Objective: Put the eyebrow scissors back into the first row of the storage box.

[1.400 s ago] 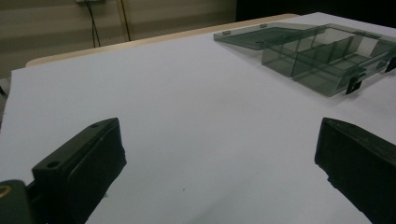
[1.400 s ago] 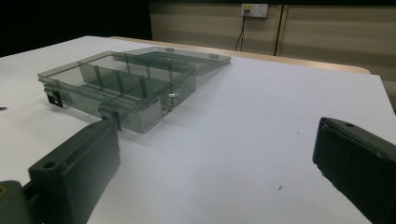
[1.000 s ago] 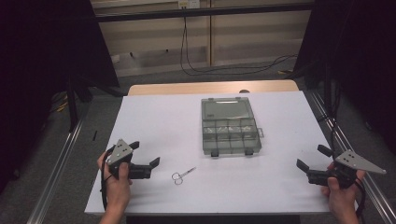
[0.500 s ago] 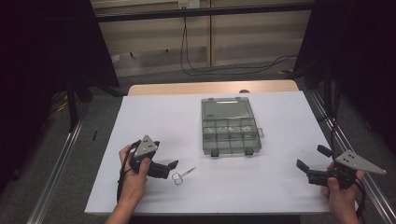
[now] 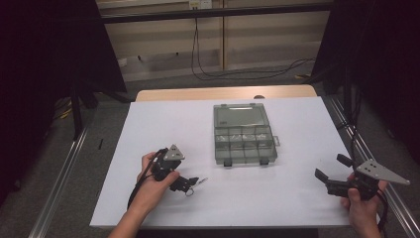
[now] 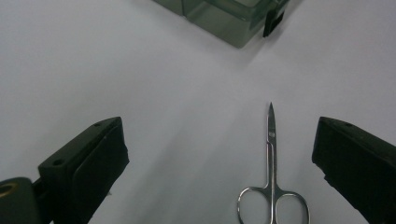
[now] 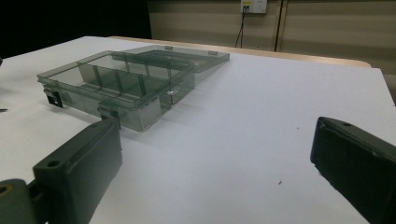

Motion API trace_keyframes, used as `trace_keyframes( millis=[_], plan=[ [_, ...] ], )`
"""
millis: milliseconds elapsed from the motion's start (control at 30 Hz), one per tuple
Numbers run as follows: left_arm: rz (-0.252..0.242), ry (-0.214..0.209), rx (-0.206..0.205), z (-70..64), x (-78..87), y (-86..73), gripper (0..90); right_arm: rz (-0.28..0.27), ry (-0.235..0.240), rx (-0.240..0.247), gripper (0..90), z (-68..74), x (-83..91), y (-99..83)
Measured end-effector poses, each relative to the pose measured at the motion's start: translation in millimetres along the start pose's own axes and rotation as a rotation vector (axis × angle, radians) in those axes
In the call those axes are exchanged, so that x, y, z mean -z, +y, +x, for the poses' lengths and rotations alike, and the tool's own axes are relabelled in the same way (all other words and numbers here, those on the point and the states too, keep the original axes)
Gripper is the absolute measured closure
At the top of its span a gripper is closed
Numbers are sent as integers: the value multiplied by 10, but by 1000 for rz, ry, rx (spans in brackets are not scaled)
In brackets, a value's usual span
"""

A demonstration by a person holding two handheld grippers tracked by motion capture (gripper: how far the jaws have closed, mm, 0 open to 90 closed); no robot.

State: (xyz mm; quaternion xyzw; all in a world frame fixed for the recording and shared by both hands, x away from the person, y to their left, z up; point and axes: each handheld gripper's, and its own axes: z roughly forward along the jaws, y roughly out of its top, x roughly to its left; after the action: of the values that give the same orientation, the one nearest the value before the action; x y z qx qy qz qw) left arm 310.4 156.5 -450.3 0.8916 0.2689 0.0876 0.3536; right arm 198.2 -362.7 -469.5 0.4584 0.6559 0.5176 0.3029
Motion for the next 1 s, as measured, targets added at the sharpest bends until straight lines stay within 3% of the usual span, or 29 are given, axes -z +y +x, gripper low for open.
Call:
trace_keyframes(
  millis=[67,133,200,300,367,400,633,833,1000],
  plan=[
    [36,-11,-3,-26,-32,24,38,1,0,1,18,1,-1,0],
    [36,-29,9,-62,-60,40,51,3,0,3,18,4,-4,1],
    [61,-9,-10,-93,-73,65,113,2,1,-1,20,2,-5,-1],
    [119,-6,13,-127,-130,105,227,2,2,-1,21,0,-5,-1],
    [127,-13,21,-136,-140,109,259,2,2,0,21,0,-6,-2],
    [163,-18,-15,-138,-151,126,312,3,2,2,22,1,-8,-2],
    [226,-40,-79,-192,-175,154,549,6,-2,3,25,1,-17,-4],
    [236,-62,-114,-236,-189,169,626,7,-4,2,26,3,-17,-5],
    [275,-77,-115,-256,-224,172,685,8,-6,2,27,1,-18,-5]
  ],
)
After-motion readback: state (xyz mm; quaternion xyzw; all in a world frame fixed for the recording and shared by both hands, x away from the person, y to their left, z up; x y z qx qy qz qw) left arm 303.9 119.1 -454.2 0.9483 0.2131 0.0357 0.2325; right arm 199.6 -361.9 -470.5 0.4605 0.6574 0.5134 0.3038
